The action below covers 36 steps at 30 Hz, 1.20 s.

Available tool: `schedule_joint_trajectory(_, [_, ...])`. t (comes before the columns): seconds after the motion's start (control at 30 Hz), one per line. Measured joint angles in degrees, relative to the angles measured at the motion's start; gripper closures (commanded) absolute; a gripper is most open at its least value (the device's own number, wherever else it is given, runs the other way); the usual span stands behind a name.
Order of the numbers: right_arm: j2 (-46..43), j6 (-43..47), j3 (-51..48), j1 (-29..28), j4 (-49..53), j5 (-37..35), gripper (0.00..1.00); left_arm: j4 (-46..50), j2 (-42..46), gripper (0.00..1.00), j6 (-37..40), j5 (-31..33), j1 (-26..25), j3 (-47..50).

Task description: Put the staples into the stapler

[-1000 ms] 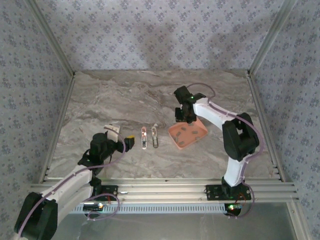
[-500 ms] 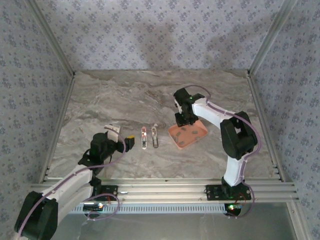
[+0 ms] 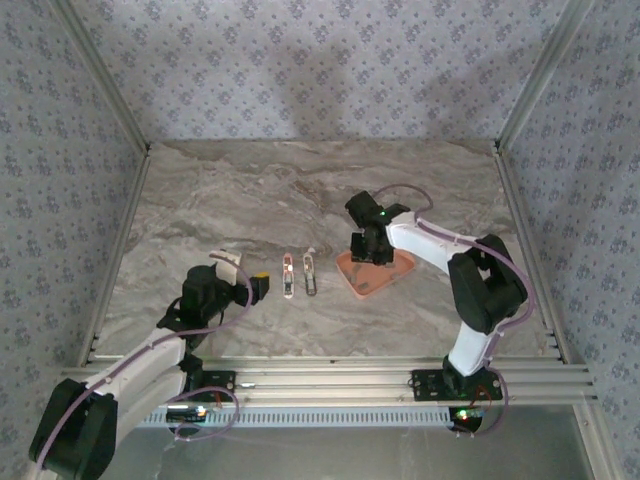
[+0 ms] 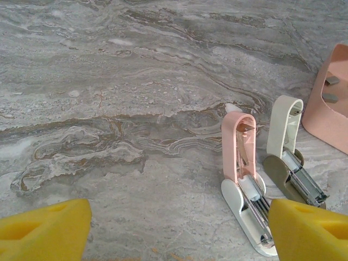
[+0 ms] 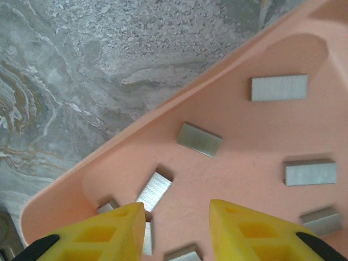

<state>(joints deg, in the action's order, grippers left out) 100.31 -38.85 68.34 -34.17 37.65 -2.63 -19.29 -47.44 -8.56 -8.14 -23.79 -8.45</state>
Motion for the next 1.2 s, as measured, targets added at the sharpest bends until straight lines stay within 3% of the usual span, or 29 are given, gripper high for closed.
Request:
schedule_joint_trajectory(0.47, [6.2, -10.6, 0.1, -3.3, -3.0, 0.1, 0.64, 0.0, 0.0, 0.15, 0.0, 0.0, 0.0, 0.0])
schedule_joint_trajectory(0.9, [6.8, -10.6, 0.9, -2.7, -0.6, -1.2, 0.81, 0.0, -0.9, 0.15, 0.0, 0.0, 0.0, 0.0])
schedule_joint_trajectory(1.2, [6.1, -8.0, 0.9, -1.7, -0.3, -2.5, 0.70, 0.0, -1.9, 0.15, 0.0, 0.0, 0.0, 0.0])
